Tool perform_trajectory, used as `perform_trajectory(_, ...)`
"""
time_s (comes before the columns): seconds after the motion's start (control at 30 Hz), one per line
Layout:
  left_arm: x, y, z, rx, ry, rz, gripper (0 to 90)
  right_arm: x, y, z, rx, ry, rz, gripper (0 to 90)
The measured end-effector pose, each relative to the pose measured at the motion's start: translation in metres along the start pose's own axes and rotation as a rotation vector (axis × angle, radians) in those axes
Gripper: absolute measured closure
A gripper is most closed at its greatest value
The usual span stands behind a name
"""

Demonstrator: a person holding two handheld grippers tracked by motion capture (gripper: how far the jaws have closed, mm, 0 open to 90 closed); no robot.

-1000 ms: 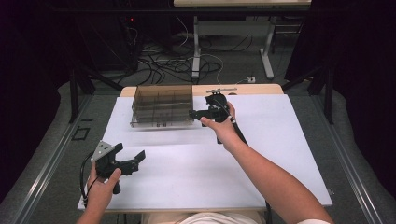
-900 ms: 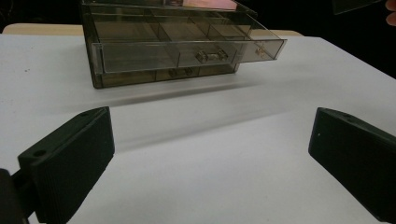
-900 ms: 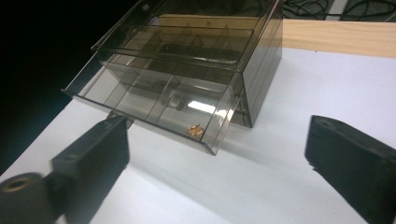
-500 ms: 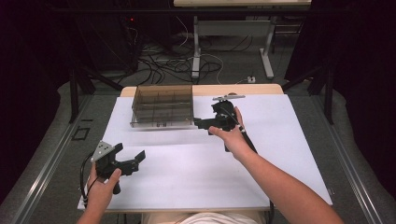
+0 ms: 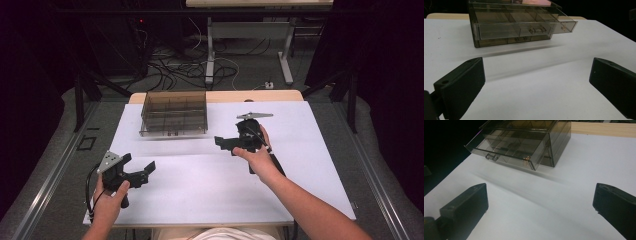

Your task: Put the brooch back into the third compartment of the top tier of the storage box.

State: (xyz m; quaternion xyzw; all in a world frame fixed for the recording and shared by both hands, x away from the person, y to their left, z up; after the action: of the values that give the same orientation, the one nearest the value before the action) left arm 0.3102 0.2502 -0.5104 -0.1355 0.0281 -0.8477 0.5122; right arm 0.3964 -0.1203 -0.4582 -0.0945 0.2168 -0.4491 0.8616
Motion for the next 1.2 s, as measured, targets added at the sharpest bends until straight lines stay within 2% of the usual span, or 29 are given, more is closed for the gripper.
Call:
perform_trajectory(0.37, 0.000, 0.000, 0.000, -0.003, 0.002, 0.002, 0.3, 0.012, -0.028, -0.020, 0.006, 0.005, -0.008, 0.0)
perform_trajectory(0.53, 0.001, 0.000, -0.001, -0.005, 0.001, 0.004, 0.3, 0.023, -0.038, -0.030, 0.019, -0.006, -0.036, 0.0)
perform_trajectory(0.7, 0.001, 0.001, -0.001, -0.006, 0.001, 0.004, 0.3, 0.035, -0.047, -0.039, 0.029, 0.011, -0.056, 0.3)
perform_trajectory(0.83, 0.001, 0.001, -0.001, -0.006, 0.004, 0.005, 0.3, 0.044, -0.054, -0.047, 0.035, 0.004, -0.082, 0.6)
perform_trajectory(1.0, 0.001, 0.001, -0.001, -0.007, 0.005, 0.006, 0.3, 0.055, -0.059, -0.055, 0.041, 0.029, -0.101, 0.9)
perform_trajectory(1.2, 0.000, 0.001, -0.001, -0.006, 0.006, 0.007, 0.3, 0.070, -0.065, -0.062, 0.049, 0.016, -0.145, 1.2)
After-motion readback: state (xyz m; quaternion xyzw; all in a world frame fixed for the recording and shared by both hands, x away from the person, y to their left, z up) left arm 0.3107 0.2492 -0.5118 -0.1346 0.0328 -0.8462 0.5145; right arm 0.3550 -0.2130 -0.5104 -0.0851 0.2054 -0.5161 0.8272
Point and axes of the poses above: each handheld gripper's, and its own axes: y roughly forward along the jaws, z roughly out of its top, x roughly to its right, the point moved 1 cm from there along y, roughly forward along the jaws, and after that the axes turned 13 degrees about x, right-handed, at the moved point
